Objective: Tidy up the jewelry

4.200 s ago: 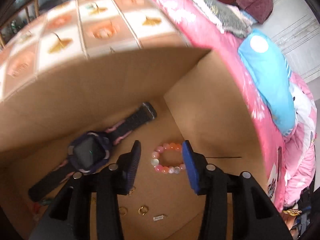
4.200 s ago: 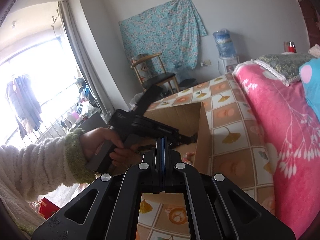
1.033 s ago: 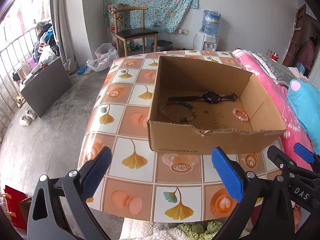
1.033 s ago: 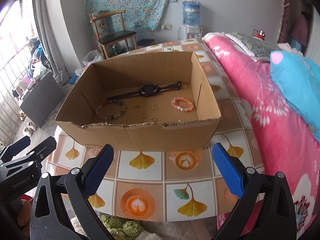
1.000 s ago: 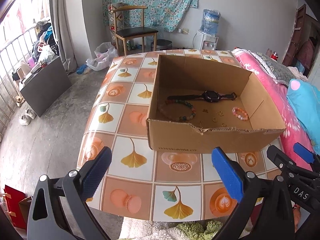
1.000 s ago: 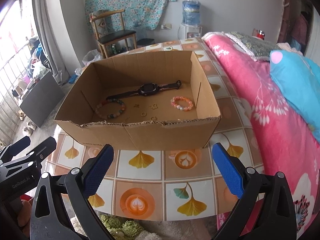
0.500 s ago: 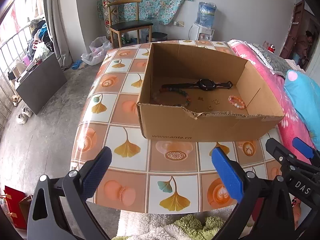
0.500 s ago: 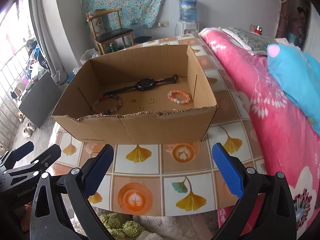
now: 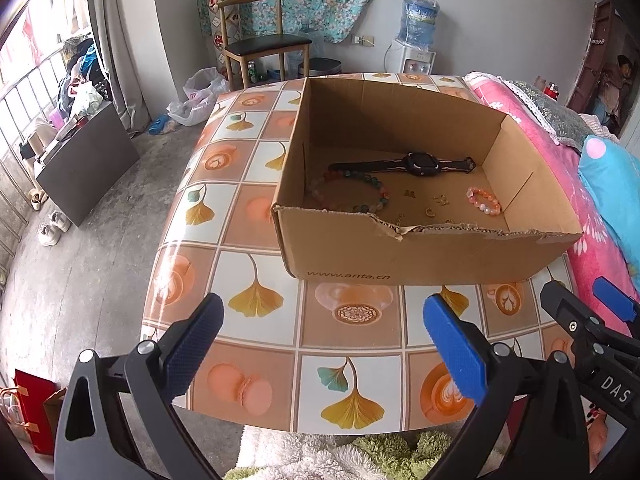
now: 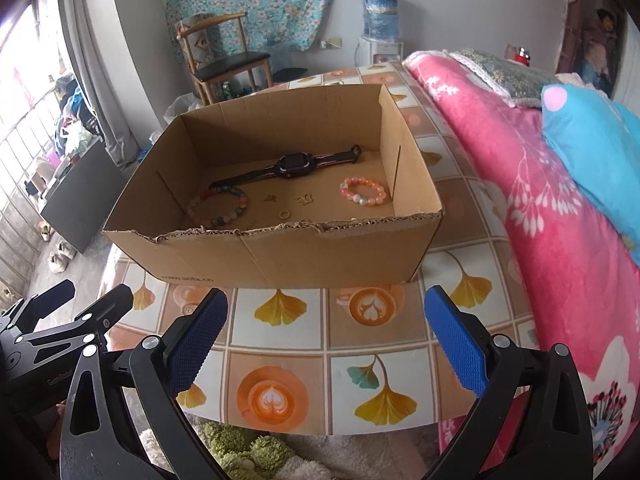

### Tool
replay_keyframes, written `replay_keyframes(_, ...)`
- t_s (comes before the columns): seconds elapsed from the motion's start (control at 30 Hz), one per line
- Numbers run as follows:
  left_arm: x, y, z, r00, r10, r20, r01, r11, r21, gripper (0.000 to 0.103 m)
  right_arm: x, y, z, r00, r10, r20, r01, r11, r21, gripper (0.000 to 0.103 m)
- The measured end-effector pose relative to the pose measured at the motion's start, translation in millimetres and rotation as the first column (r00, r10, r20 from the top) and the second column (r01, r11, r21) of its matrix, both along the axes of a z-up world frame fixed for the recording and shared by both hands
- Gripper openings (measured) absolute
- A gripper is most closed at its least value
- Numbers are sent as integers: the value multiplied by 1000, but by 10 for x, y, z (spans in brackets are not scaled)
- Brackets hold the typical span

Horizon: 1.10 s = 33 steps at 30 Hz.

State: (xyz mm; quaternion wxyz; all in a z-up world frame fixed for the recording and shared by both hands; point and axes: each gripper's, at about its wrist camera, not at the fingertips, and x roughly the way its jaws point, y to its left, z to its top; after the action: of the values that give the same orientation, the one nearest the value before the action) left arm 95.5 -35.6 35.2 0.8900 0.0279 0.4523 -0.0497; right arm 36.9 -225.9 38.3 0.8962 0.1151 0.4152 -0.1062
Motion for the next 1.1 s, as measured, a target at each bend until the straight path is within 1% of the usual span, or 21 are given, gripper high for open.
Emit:
replay_keyframes(0.27,16,-23,44,1000,-1,22,1,1000,8,99,23,-22,15,1000,5,7,-5,1000,4,95)
replay_keyframes(0.63,48,-11,1,1000,8,-2,-8,1000,16,98,60,11,-27,1000,22,-14,-22,1000,7,95)
replay_keyframes(1.1,18,-54,8,1000,4,4,-4,1000,25,99,32,-7,-39,1000,14,-16,-14,1000,13,95)
